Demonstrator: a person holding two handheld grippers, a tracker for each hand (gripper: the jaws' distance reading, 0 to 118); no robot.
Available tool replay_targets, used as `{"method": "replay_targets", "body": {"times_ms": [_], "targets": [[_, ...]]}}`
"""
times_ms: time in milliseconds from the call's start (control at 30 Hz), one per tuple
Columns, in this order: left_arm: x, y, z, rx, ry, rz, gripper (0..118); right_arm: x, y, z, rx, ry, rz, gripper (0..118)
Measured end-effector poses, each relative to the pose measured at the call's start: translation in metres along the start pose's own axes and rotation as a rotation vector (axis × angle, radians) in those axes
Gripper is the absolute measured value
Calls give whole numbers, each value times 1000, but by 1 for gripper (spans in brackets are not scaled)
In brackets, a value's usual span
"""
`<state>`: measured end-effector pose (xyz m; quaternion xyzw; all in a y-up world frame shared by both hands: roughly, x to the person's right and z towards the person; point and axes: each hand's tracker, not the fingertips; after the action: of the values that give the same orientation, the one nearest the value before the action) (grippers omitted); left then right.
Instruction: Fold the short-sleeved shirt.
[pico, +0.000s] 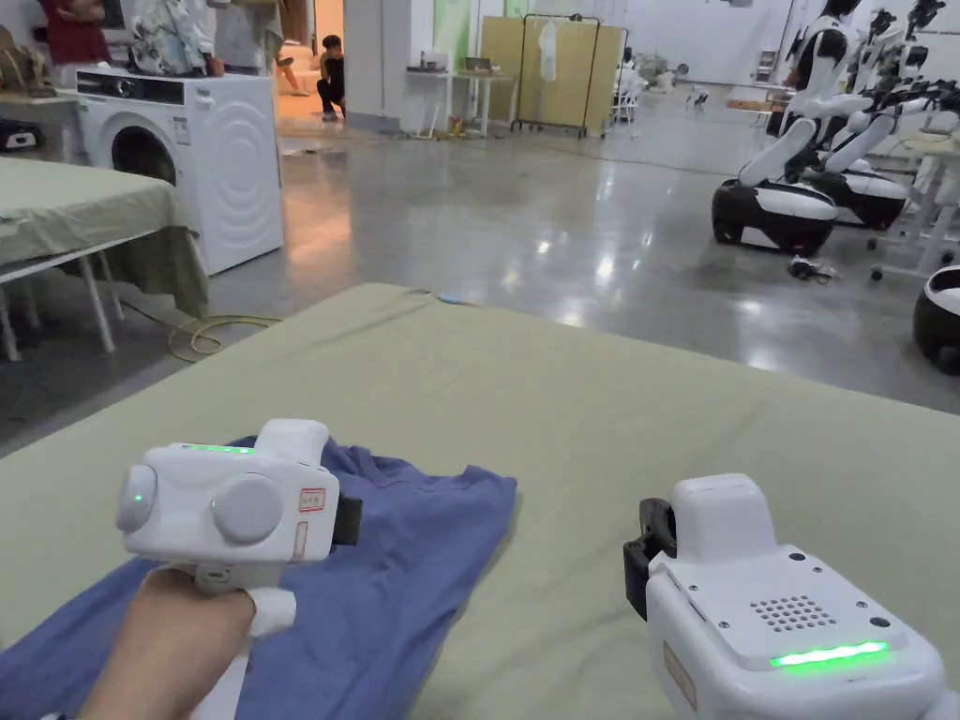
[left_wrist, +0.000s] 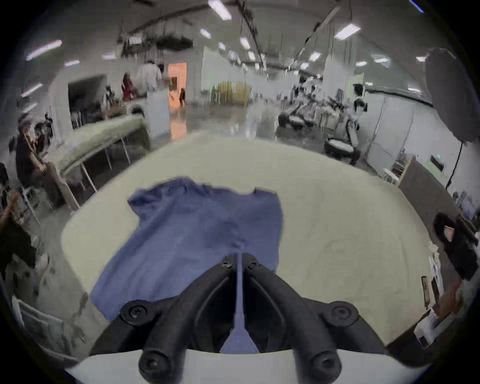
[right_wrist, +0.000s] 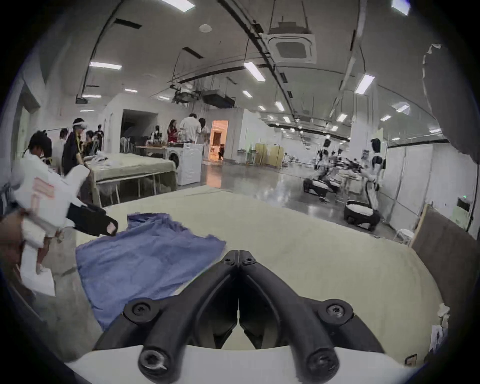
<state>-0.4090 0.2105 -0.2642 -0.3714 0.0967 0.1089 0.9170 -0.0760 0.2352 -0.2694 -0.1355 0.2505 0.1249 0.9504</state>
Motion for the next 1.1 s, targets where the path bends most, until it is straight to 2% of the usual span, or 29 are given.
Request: {"method": "replay_targets", "body": {"times_ms": [33,100,133,200,267,433,533,600,633,667,800,867,933,1100], "targets": [[-2,2,-17,-8,4,10,35,0,-4,-7,-17,-7,7,4],[4,0,-54,-54,16,11,118,3,-12,-22,-44,-15,8,4],[8,4,-64,40,-8,-18,116,5,-16,-30,-60,-18,5,4],[-3,8,-115,-80,-9,26,118,7,-24,-46,-91,-26,1,4],[-2,15,-156,-88,-8,26,118,8,-32,-62,-124,-34,3,4],[3,22,-227,-94,142,-18,118,8,-49,-89,-188,-43,30,4],[-9,16,-258,-225,246,-81,116,9,-55,-100,-214,-42,25,4],[-24,18,-244,-174,154,44,114,8,-58,-103,-223,-41,27,4],[-23,19,-237,-165,162,25,113,8,-58,-104,-221,-40,27,4],[-22,19,-231,-142,158,-1,104,7,-58,-104,-219,-38,25,4],[-25,19,-226,-145,160,-55,11,8,-58,-100,-213,-27,-7,4],[-32,24,-224,-160,93,9,10,13,-58,-92,-213,-25,-25,4],[-25,32,-205,-101,48,28,10,20,-59,-82,-207,-32,-34,4],[49,56,-155,13,-88,-106,10,55,-58,-48,-184,-102,-90,4]]}}
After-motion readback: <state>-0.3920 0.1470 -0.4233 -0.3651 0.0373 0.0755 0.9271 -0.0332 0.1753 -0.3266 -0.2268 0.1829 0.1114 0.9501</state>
